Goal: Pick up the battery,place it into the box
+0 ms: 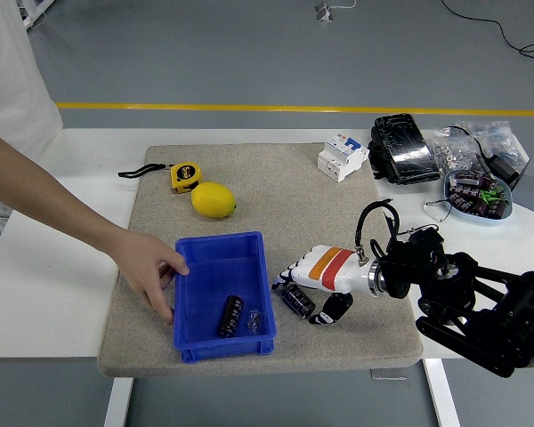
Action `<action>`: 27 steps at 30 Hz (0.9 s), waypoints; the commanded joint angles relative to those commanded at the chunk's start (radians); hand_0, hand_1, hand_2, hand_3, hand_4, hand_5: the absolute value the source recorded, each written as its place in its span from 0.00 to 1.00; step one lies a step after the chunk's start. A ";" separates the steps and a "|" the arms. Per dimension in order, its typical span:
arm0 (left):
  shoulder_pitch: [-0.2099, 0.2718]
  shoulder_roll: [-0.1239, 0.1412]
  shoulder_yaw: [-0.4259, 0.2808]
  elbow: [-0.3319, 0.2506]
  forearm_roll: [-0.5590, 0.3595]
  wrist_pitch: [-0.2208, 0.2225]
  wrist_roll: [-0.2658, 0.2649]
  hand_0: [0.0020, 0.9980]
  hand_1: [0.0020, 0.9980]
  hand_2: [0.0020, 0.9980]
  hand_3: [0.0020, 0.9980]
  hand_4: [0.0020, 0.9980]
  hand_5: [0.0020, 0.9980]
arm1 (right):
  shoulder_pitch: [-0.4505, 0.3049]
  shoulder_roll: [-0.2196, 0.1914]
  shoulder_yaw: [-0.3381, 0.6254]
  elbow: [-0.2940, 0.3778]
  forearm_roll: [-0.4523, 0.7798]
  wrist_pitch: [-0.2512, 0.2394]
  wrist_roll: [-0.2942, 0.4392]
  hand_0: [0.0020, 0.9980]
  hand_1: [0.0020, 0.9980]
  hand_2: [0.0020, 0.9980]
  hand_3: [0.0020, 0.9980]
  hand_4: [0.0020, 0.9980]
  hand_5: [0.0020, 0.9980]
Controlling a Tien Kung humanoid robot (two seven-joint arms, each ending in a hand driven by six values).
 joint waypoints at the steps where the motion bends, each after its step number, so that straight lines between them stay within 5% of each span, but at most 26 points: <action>1: 0.000 0.000 0.000 0.000 0.001 0.000 0.000 0.54 0.49 0.56 0.60 0.68 0.56 | 0.000 0.000 0.000 0.000 0.000 0.000 0.000 0.54 0.54 0.67 0.76 0.79 0.13; 2: 0.000 0.000 -0.001 0.000 0.001 0.000 0.000 0.54 0.49 0.56 0.59 0.68 0.56 | 0.000 0.000 0.000 0.000 0.001 -0.001 0.001 0.50 0.49 0.56 0.61 0.65 0.05; 7: -0.001 0.000 -0.001 0.000 0.003 0.000 0.001 0.54 0.49 0.56 0.59 0.68 0.56 | 0.000 0.001 -0.001 0.000 0.003 -0.006 0.003 0.50 0.49 0.56 0.61 0.65 0.05; 8: -0.001 0.000 -0.001 0.000 0.004 -0.001 0.001 0.54 0.49 0.56 0.60 0.68 0.56 | 0.000 0.001 -0.001 0.000 0.002 -0.005 0.002 0.47 0.45 0.51 0.52 0.61 0.01; 27: 0.001 0.001 -0.007 0.000 0.013 -0.005 0.003 0.54 0.49 0.56 0.60 0.68 0.56 | 0.003 -0.015 0.042 0.017 0.000 0.004 -0.002 0.44 0.43 0.48 0.49 0.61 0.01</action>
